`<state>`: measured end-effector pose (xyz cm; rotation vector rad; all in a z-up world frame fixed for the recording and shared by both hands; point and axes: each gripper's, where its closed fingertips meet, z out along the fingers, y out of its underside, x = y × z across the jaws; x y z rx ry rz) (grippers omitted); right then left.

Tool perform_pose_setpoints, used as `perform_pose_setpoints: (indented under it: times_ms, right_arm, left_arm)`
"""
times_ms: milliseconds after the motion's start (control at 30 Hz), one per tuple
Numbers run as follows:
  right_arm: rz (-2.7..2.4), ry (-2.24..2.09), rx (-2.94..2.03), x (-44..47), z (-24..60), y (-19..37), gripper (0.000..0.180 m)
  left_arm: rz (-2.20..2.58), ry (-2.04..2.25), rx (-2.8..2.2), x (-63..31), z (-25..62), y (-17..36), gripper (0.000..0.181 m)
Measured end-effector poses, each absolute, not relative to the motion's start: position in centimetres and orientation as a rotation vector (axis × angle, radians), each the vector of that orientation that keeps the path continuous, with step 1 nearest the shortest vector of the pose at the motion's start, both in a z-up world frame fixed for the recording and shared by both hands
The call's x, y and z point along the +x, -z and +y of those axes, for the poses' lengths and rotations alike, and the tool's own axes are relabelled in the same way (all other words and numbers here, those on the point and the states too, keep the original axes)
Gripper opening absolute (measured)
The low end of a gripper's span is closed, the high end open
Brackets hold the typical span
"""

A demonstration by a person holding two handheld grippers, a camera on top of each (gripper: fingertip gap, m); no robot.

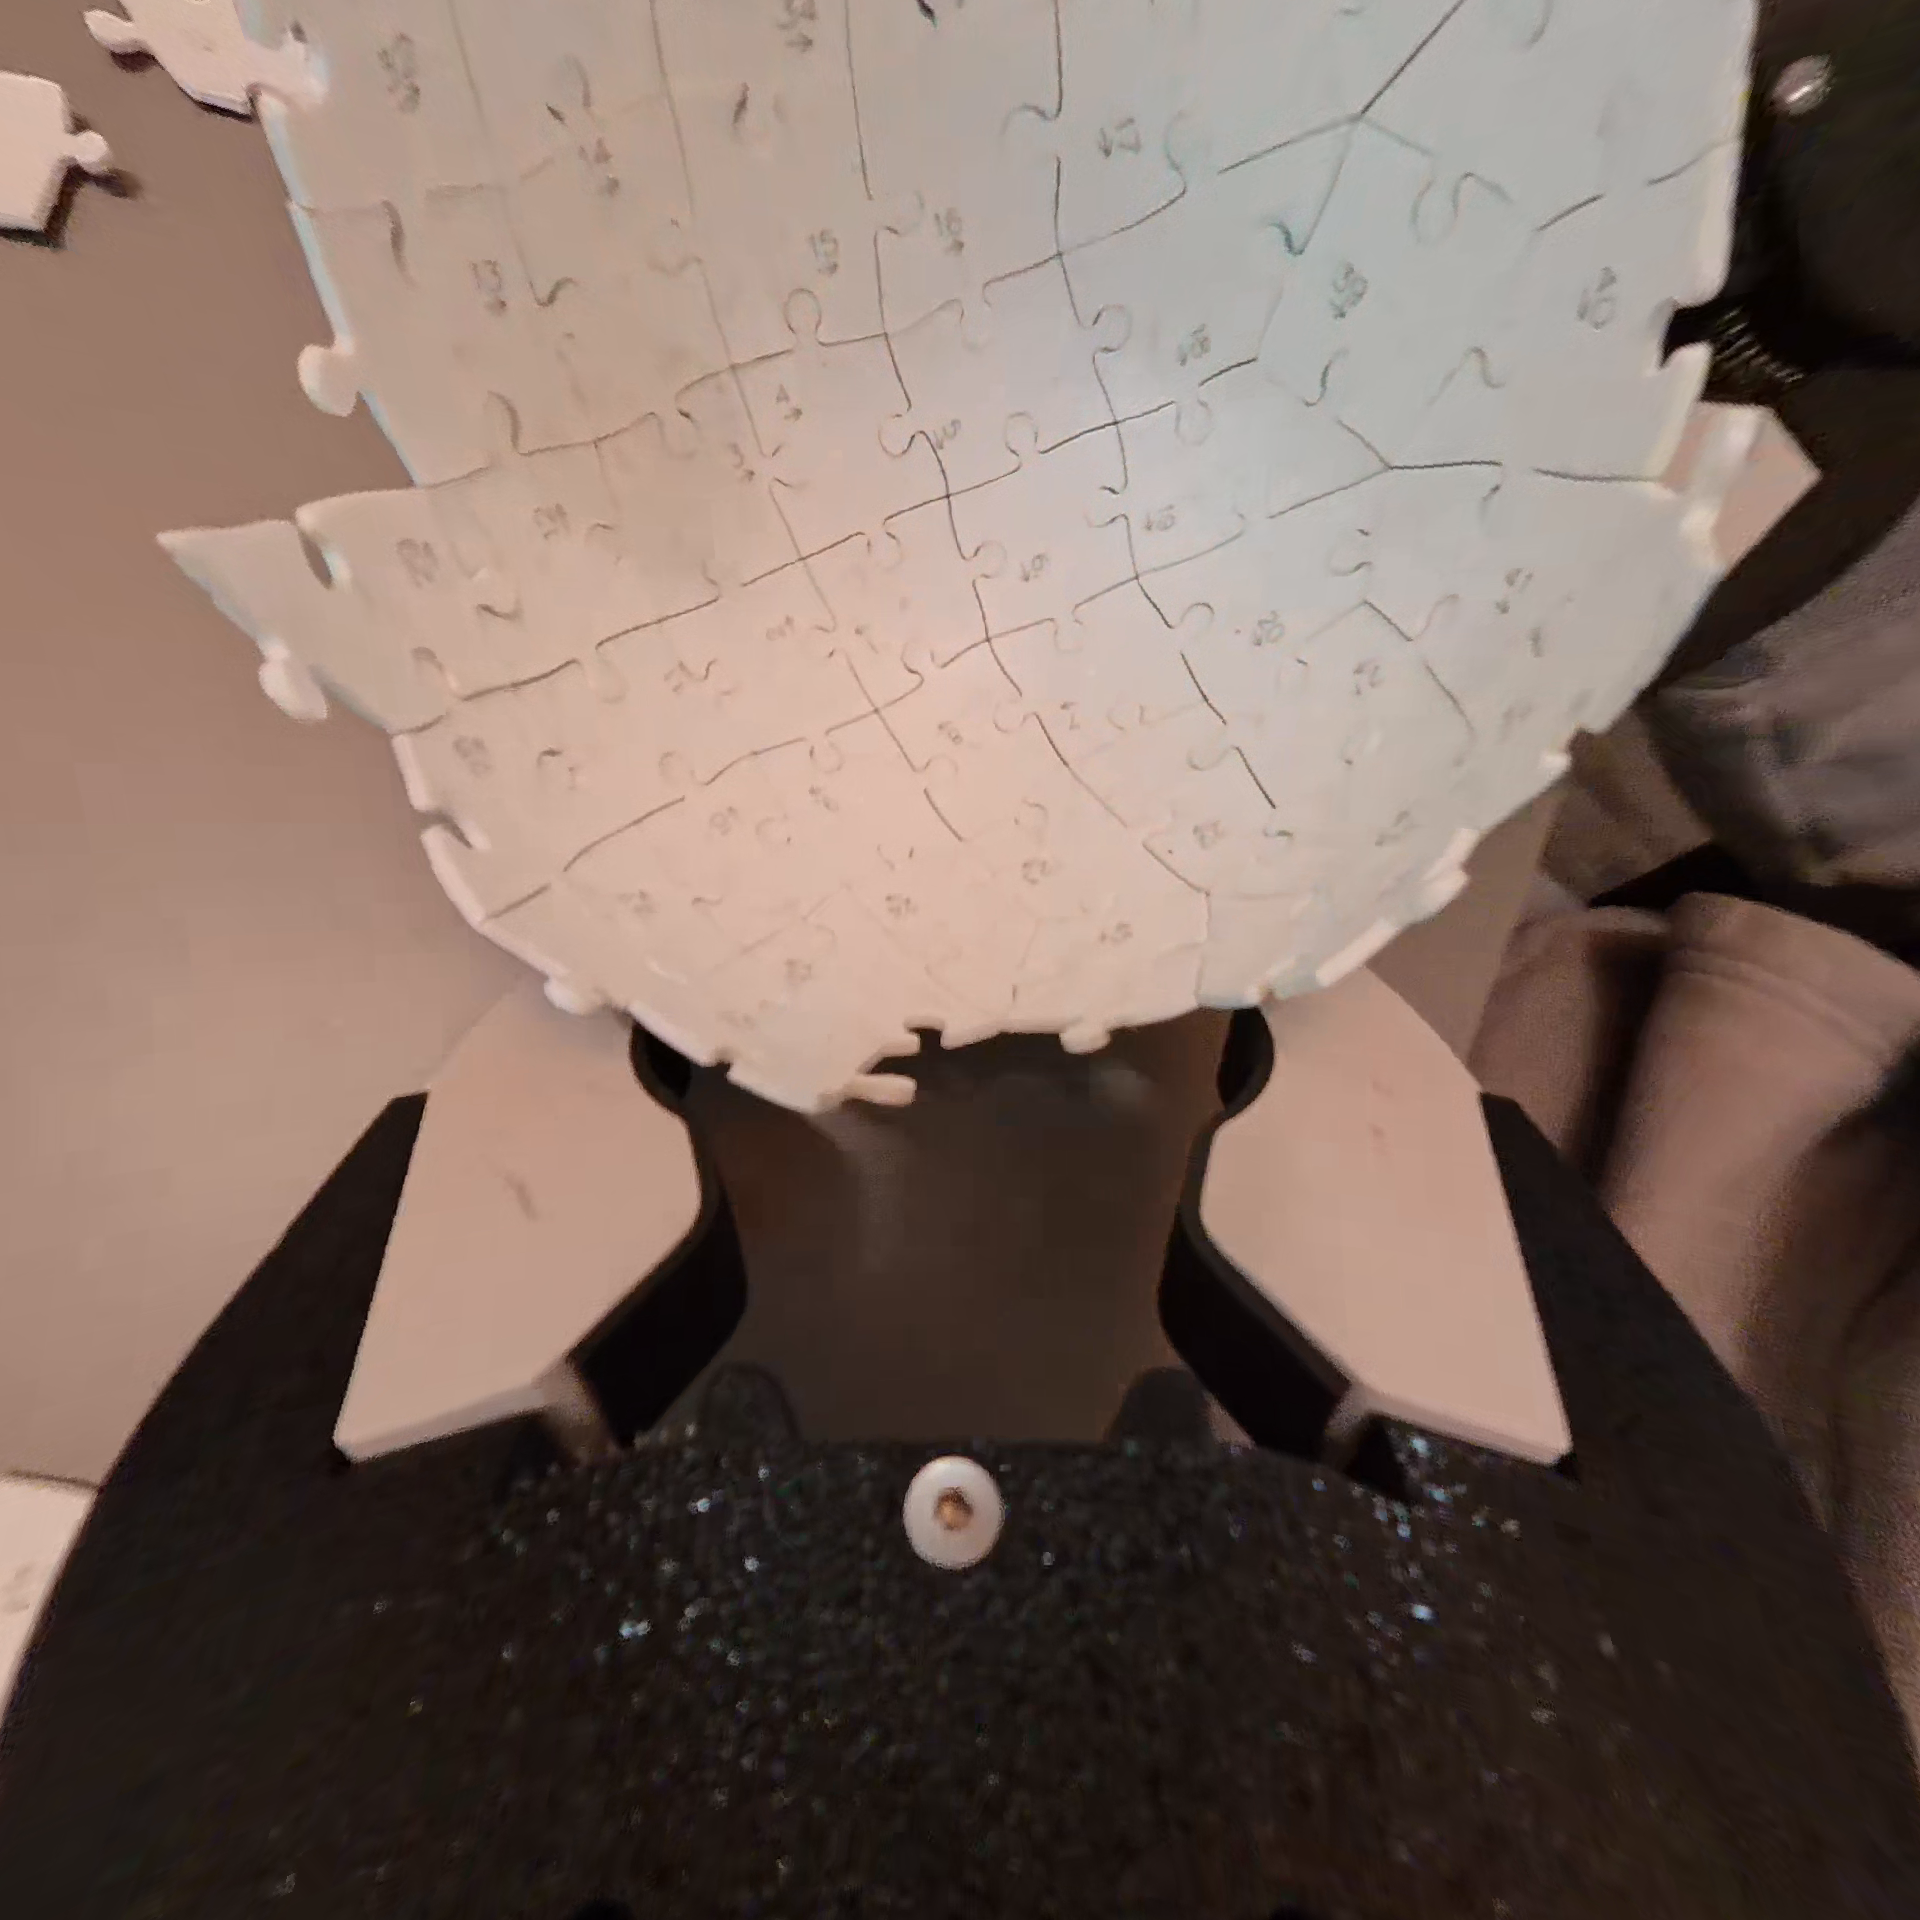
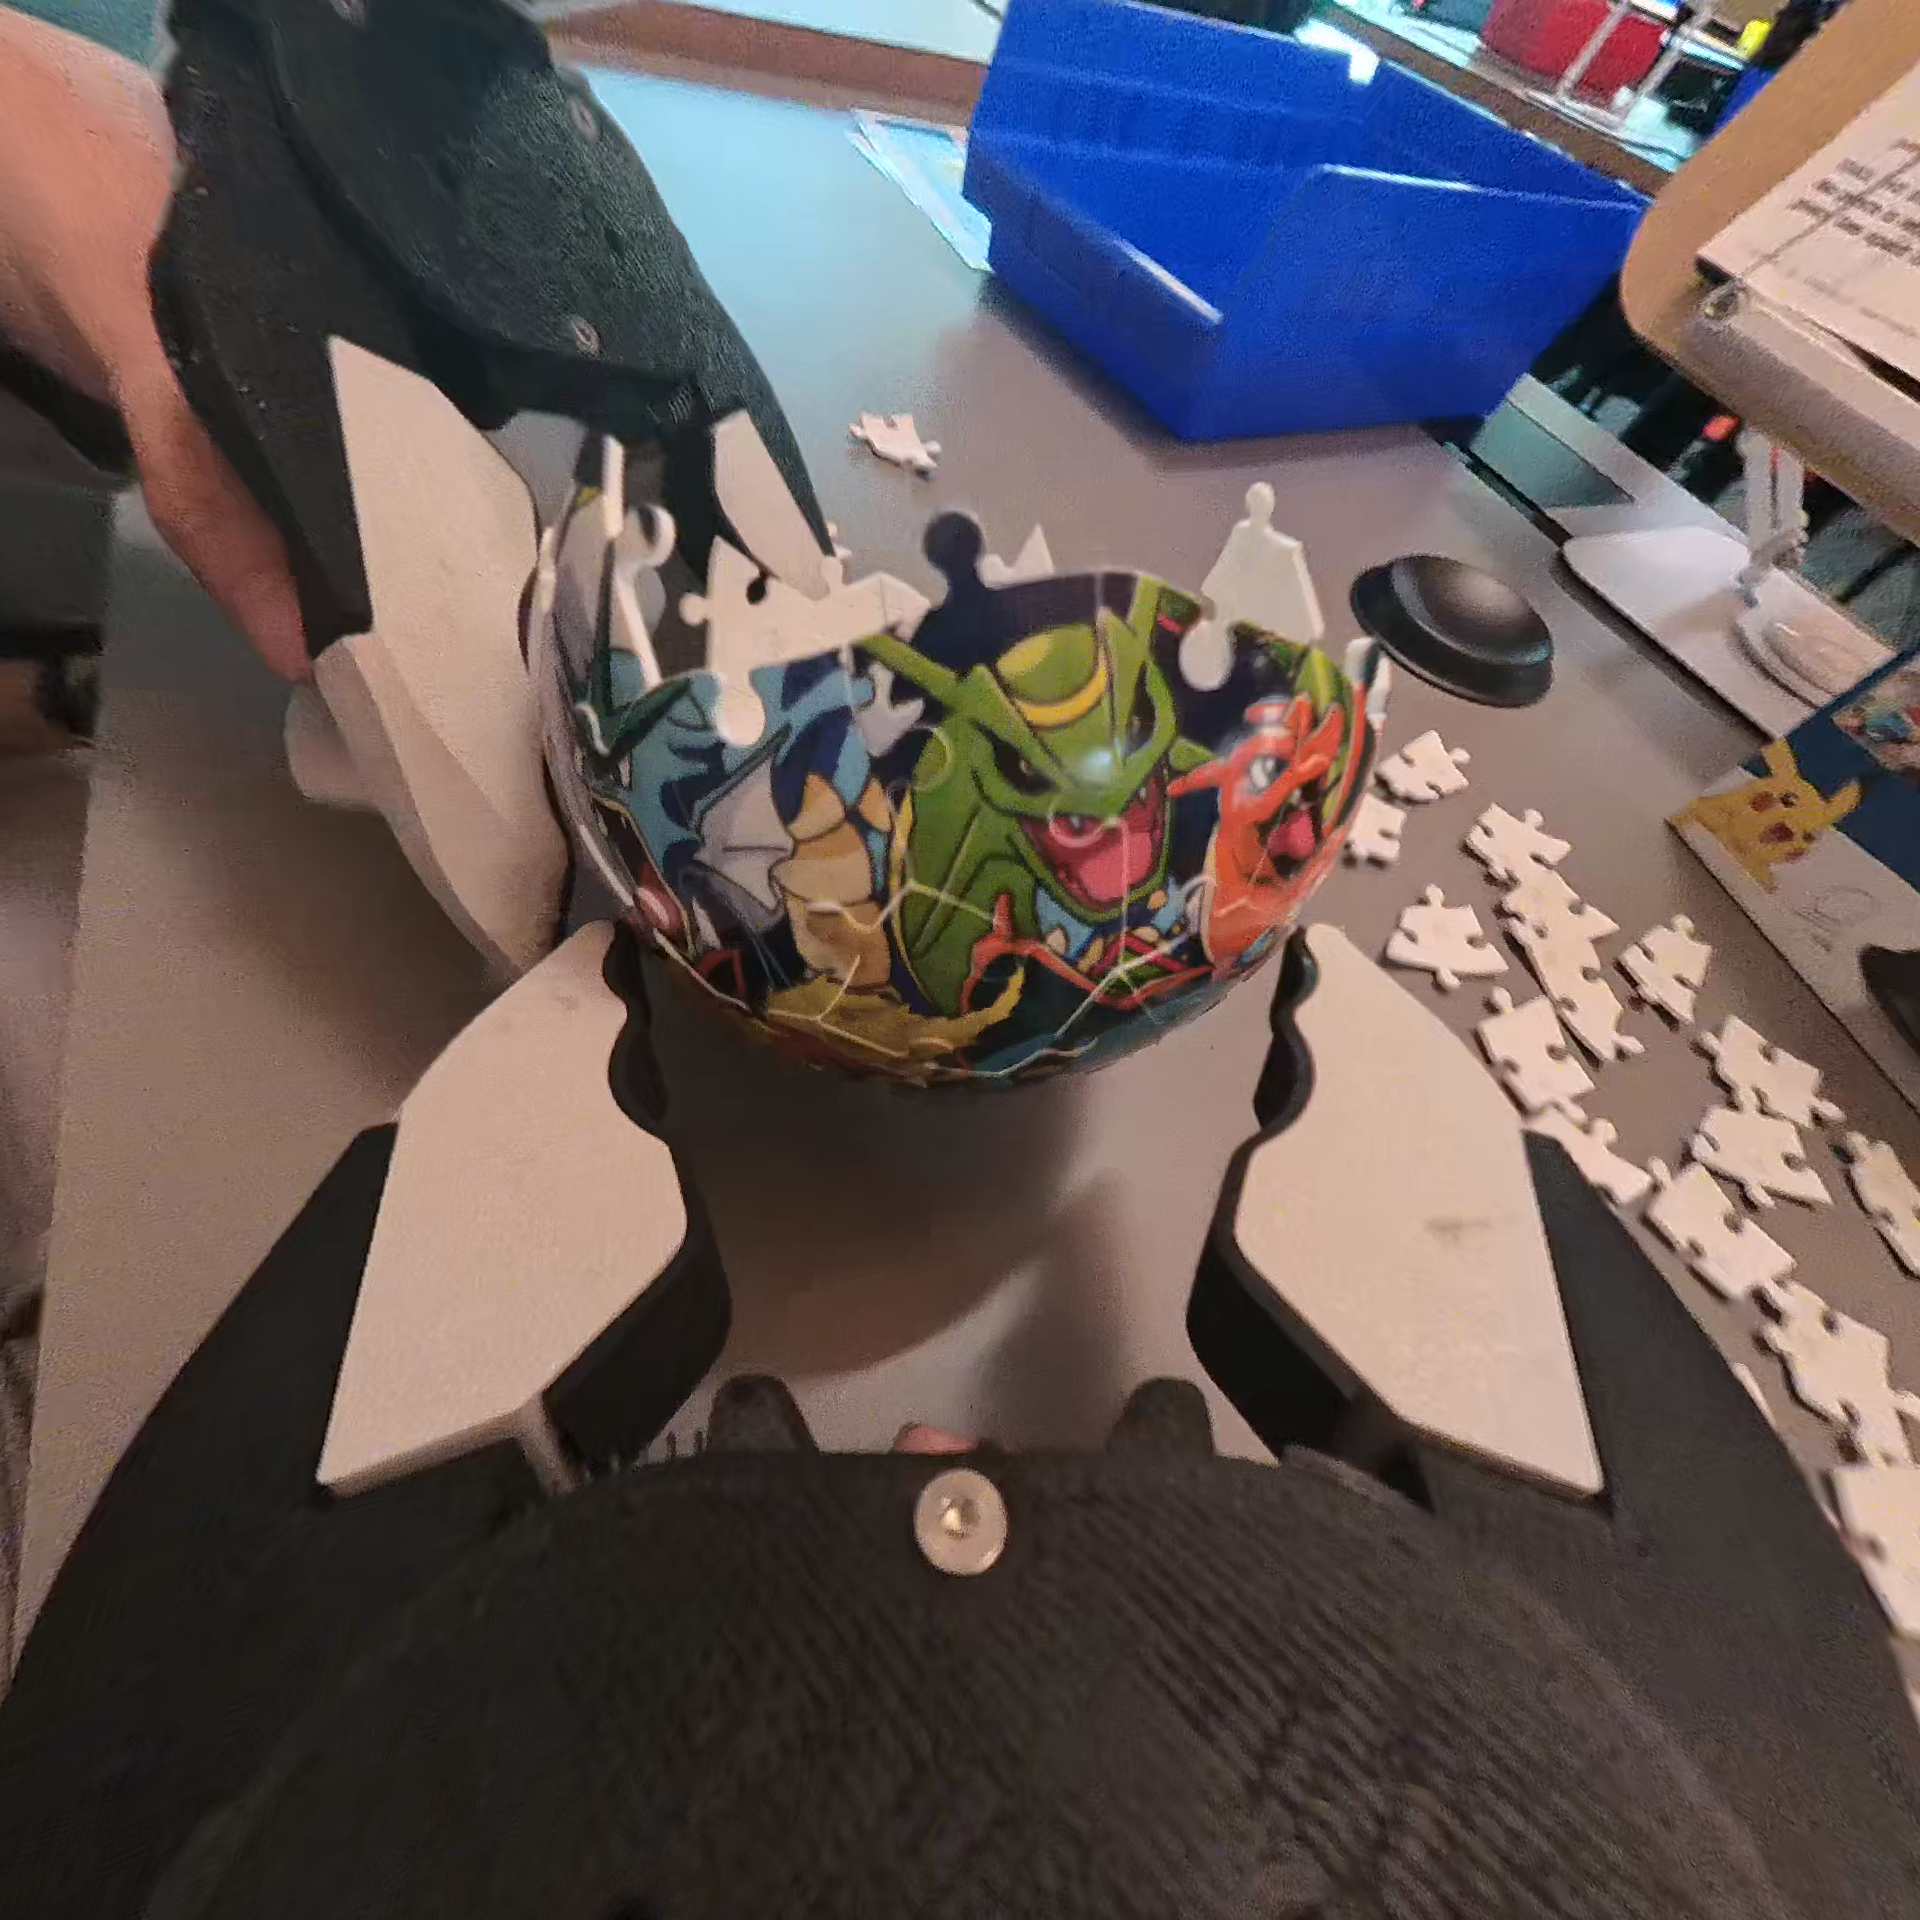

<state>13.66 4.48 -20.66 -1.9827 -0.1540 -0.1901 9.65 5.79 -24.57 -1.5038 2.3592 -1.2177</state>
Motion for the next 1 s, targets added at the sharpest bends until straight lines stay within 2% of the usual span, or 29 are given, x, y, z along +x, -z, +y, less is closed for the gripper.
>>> perform_pose_setpoints:
  times_ms: [167,433,933,1000]
  right_arm:
    - [-0.143,0.278,-2.025,14.0,3.8,21.2,0.112]
    - [-0.095,0.285,-2.006,14.6,3.5,20.6,0.104]
    - [-0.159,0.348,-1.973,15.4,5.1,19.3,0.099]
    - [-0.168,0.338,-1.963,15.5,5.5,19.2,0.099]
  left_arm:
    - [2.352,0.988,-1.404,10.2,6.3,25.6,0.097]
    - [2.305,0.866,-1.331,10.3,6.8,26.2,0.093]
    - [2.344,0.878,-1.338,8.4,9.8,25.1,0.091]
    - [2.326,0.914,-1.341,8.1,11.0,24.1,0.087]
